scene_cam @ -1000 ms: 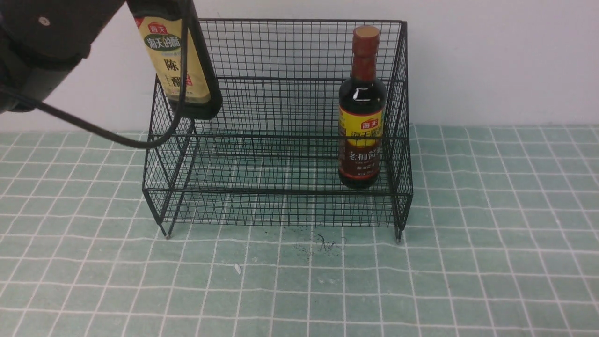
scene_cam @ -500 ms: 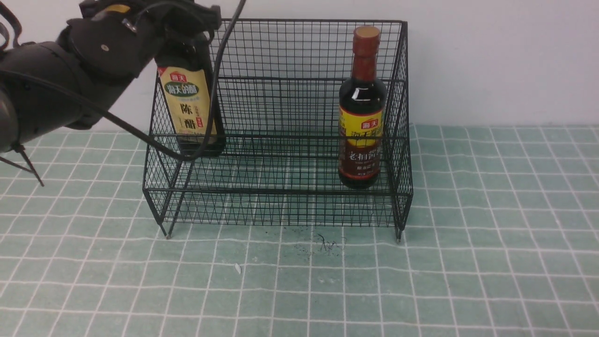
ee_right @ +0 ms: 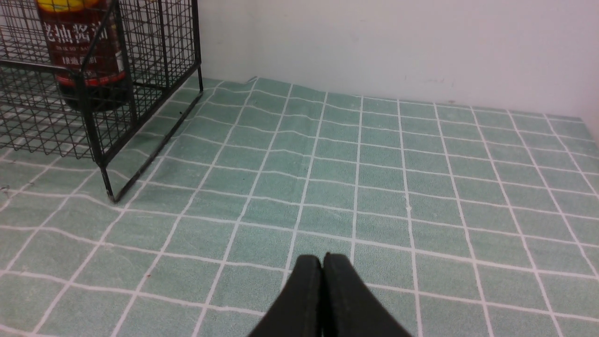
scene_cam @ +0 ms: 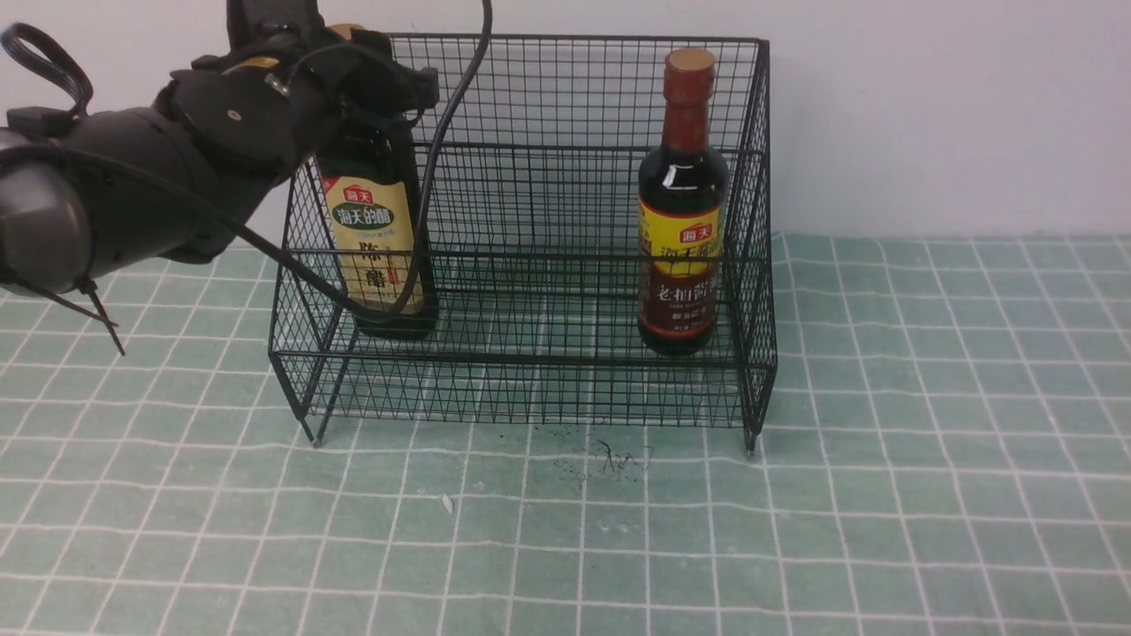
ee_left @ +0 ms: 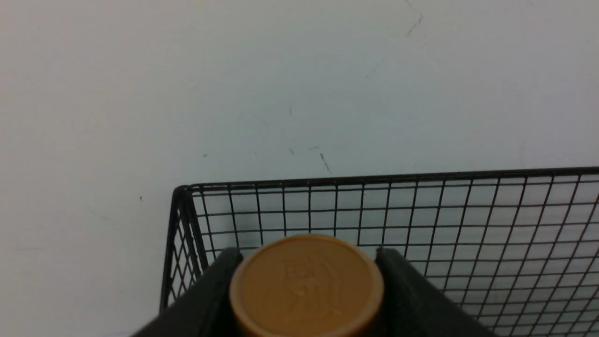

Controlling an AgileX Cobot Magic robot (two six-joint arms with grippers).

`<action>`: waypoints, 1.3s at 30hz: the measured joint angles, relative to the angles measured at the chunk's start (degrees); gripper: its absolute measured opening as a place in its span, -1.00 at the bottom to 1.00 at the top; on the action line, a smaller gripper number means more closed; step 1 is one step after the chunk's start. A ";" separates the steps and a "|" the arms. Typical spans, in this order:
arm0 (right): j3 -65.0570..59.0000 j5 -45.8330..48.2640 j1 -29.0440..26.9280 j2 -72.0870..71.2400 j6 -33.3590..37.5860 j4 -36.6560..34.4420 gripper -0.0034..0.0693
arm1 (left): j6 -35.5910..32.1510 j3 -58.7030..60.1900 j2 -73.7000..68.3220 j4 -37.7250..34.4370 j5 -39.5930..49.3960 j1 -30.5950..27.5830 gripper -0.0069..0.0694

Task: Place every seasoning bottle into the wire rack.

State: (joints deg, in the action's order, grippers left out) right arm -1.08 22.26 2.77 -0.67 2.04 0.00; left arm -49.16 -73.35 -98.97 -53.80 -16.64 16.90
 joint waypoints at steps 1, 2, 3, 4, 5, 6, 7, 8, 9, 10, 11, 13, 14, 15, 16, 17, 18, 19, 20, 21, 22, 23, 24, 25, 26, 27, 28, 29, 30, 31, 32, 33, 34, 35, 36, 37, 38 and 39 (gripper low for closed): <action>0.00 0.00 0.00 0.00 0.00 0.00 -0.95 | -0.48 0.00 0.00 0.00 0.86 0.00 0.00; 0.00 0.00 0.00 0.00 0.00 0.00 -0.95 | -0.82 0.00 0.00 0.00 1.50 0.00 0.00; 0.00 0.00 0.00 0.00 0.00 0.00 -0.95 | -1.12 0.00 0.00 0.00 1.72 0.00 0.00; 0.00 0.00 0.00 0.00 0.00 0.00 -0.95 | -1.28 0.00 0.00 0.06 2.05 0.00 0.00; 0.00 0.00 0.00 0.00 0.00 0.00 -0.95 | -1.41 -0.05 0.00 0.06 2.30 0.00 0.00; 0.00 0.00 0.00 0.00 0.00 0.00 -0.95 | -1.68 -0.12 0.00 0.06 2.62 0.00 0.01; 0.00 0.00 0.00 0.00 0.00 0.00 -0.95 | -1.71 -0.20 0.12 0.10 2.89 0.00 0.01; 0.00 0.00 0.00 0.00 0.00 0.00 -0.95 | -1.82 -0.25 0.17 0.10 3.09 0.00 0.02; 0.00 0.00 0.00 0.00 0.00 0.00 -0.95 | -1.97 -0.25 0.16 0.10 3.24 0.00 0.02; 0.00 0.00 0.00 0.00 0.00 0.00 -0.95 | -2.05 -0.25 0.16 0.10 3.30 0.00 0.02; 0.00 0.00 0.00 0.00 0.00 0.00 -0.95 | -2.67 -0.25 0.30 0.10 3.85 0.00 0.03; 0.00 0.00 0.00 0.00 -0.29 0.00 -0.95 | -3.71 -0.30 0.49 0.10 4.40 0.00 0.05; 0.00 0.00 0.00 0.00 -0.34 0.00 -0.95 | -4.30 -0.42 0.71 -0.02 4.40 0.05 0.07; 0.00 0.00 0.00 0.00 -0.48 0.00 -0.95 | -5.41 -0.68 1.03 -0.54 4.40 0.10 0.09; 0.00 0.00 0.00 0.00 -0.48 0.00 -0.95 | -5.58 -0.75 1.18 -0.83 4.35 0.10 0.10; 0.00 0.00 0.00 0.00 -0.48 0.00 -0.95 | -6.35 -0.91 1.46 -1.95 4.35 0.10 0.14; 0.00 0.00 0.00 0.00 -0.48 0.00 -0.95 | -7.83 -0.96 1.70 -3.57 4.30 0.17 0.18; 0.00 0.00 0.00 0.00 -0.54 0.00 -0.95 | -9.29 -0.96 1.89 -5.81 4.24 0.17 0.23; 0.00 0.00 0.00 0.00 -0.54 0.00 -0.95 | -9.57 -0.96 1.89 -5.81 4.18 0.17 0.24; 0.00 0.00 0.00 0.00 -0.54 0.00 -0.95 | -12.14 -1.01 1.94 -8.71 4.06 0.17 0.30; 0.00 0.00 0.00 0.00 -0.54 0.00 -0.95 | -13.57 -1.01 2.00 -9.97 3.96 0.17 0.32; 0.00 0.00 0.00 0.00 -0.54 0.00 -0.95 | -15.76 -1.01 2.23 -11.61 3.96 0.17 0.34; 0.00 0.00 0.00 0.00 -0.54 0.00 -0.95 | -17.59 -1.01 2.54 -13.17 3.91 0.17 0.35; 0.00 0.00 0.00 0.00 -0.60 0.00 -0.95 | -19.41 -1.01 2.99 -14.72 3.84 0.17 0.36; 0.00 0.00 0.00 0.00 -0.64 0.00 -0.95 | -21.20 -1.01 3.57 -16.36 3.84 0.17 0.36; 0.00 0.00 0.00 0.00 -0.65 0.00 -0.95 | -22.55 -1.01 4.32 -18.02 3.79 0.17 0.36; 0.00 0.00 0.00 0.00 -0.65 0.00 -0.95 | -23.96 -1.01 5.06 -19.37 3.79 0.17 0.36; 0.00 0.00 0.00 0.00 -0.65 0.00 -0.95 | -25.29 -1.01 5.86 -20.76 3.89 0.17 0.36; 0.00 0.00 0.00 0.00 -0.65 0.00 -0.95 | -27.73 -1.01 7.48 -23.03 4.47 0.17 0.34; 0.00 0.00 0.00 0.00 -0.65 0.00 -0.95 | -28.08 -1.01 7.71 -23.32 4.72 0.17 0.34; 0.00 0.00 0.00 0.00 -0.70 0.00 -0.95 | -30.28 -1.01 9.12 -25.16 5.67 0.17 0.30; 0.00 0.00 0.00 0.00 -0.70 0.00 -0.95 | -32.05 -1.01 10.22 -26.76 6.84 0.17 0.24; 0.00 0.00 0.00 0.00 -0.70 0.00 -0.95 | -33.78 -1.01 11.21 -28.53 8.27 0.17 0.19; 0.00 0.00 0.00 0.00 -0.70 0.00 -0.95 | -34.07 -1.01 11.41 -28.90 8.91 0.17 0.16; 0.00 0.00 0.00 0.00 -0.70 0.00 -0.95 | -36.60 -1.01 12.86 -32.39 11.42 0.17 0.01; 0.00 0.00 0.00 0.00 -0.70 0.00 -0.95 | -37.90 -1.01 13.54 -34.39 12.72 0.17 -0.09; 0.00 0.00 0.00 0.00 -0.70 0.00 -0.95 | -38.92 -0.79 14.51 -37.61 14.80 0.17 -0.24; 0.00 0.00 0.00 0.00 -0.70 0.00 -0.95 | -39.77 -0.49 15.32 -40.59 16.64 0.17 -0.41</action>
State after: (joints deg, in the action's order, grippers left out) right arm -1.08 22.26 2.77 -0.67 1.33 0.00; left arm -88.93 -73.84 -83.65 -94.39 0.00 17.07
